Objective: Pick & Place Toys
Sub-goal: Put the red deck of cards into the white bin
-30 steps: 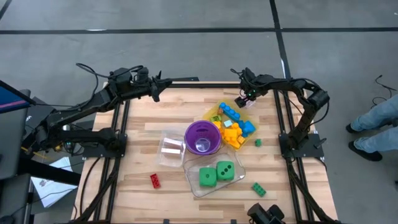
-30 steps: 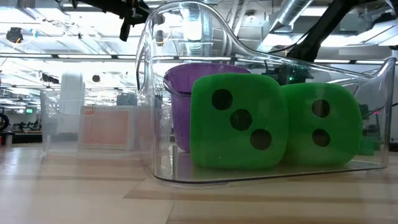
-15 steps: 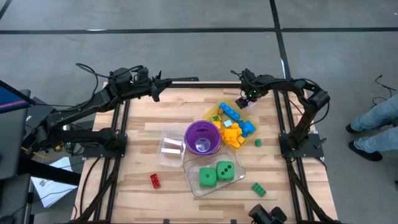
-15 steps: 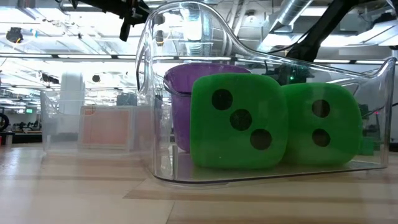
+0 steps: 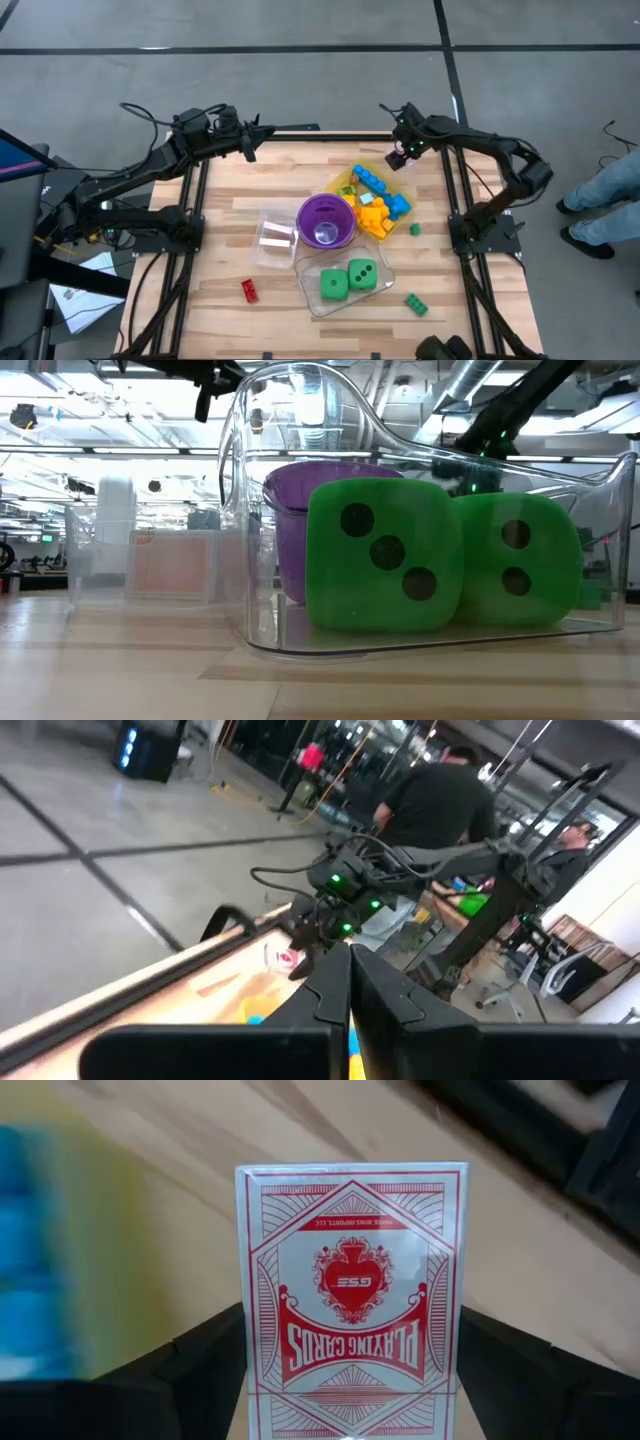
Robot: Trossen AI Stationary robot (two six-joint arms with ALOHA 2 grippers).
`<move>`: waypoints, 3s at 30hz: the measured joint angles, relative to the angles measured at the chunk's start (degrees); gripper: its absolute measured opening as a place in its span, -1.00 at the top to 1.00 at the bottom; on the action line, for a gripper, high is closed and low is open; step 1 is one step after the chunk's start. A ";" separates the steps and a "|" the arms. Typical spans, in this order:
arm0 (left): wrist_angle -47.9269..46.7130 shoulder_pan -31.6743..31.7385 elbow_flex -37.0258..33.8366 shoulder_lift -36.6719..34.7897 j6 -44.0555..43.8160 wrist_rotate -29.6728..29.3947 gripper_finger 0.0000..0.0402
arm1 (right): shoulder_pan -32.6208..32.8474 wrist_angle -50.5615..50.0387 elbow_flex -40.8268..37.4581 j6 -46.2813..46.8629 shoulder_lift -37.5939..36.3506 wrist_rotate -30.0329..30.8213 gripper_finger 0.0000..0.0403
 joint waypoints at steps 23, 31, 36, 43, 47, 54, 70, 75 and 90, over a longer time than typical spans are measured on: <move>11.02 -10.92 9.83 20.60 -1.53 -7.34 0.02 | 17.63 8.72 8.80 11.83 -22.55 1.92 -0.50; 11.06 -11.69 20.21 30.61 -2.78 -12.00 -0.03 | 24.92 3.95 17.44 8.12 -16.03 13.45 -0.50; 10.90 -11.56 22.08 33.44 -6.12 -12.04 0.01 | 27.91 2.06 22.06 4.89 -12.47 15.87 -0.50; 10.77 -11.56 22.12 34.27 -9.66 -12.07 -0.03 | 30.60 2.01 25.70 1.92 -9.63 15.70 -0.50; 10.50 -11.54 22.12 34.27 -10.77 -12.04 -0.03 | 31.50 1.86 27.22 0.71 -8.10 15.60 -0.50; 9.42 -11.94 22.12 34.27 -12.28 -10.95 0.00 | 32.79 0.16 31.61 -1.70 -3.84 15.70 -0.50; 5.96 -11.95 22.10 34.21 -13.89 -9.31 0.44 | 33.16 -0.92 33.31 -4.31 -2.34 15.66 -0.54; 5.63 -11.78 22.12 34.21 -14.96 -9.09 0.69 | 33.47 -0.46 33.27 -4.90 -2.28 16.29 -0.54; 4.70 -10.81 22.23 33.51 -13.88 -8.84 0.69 | 33.82 0.01 33.18 -4.69 -2.95 15.85 -0.55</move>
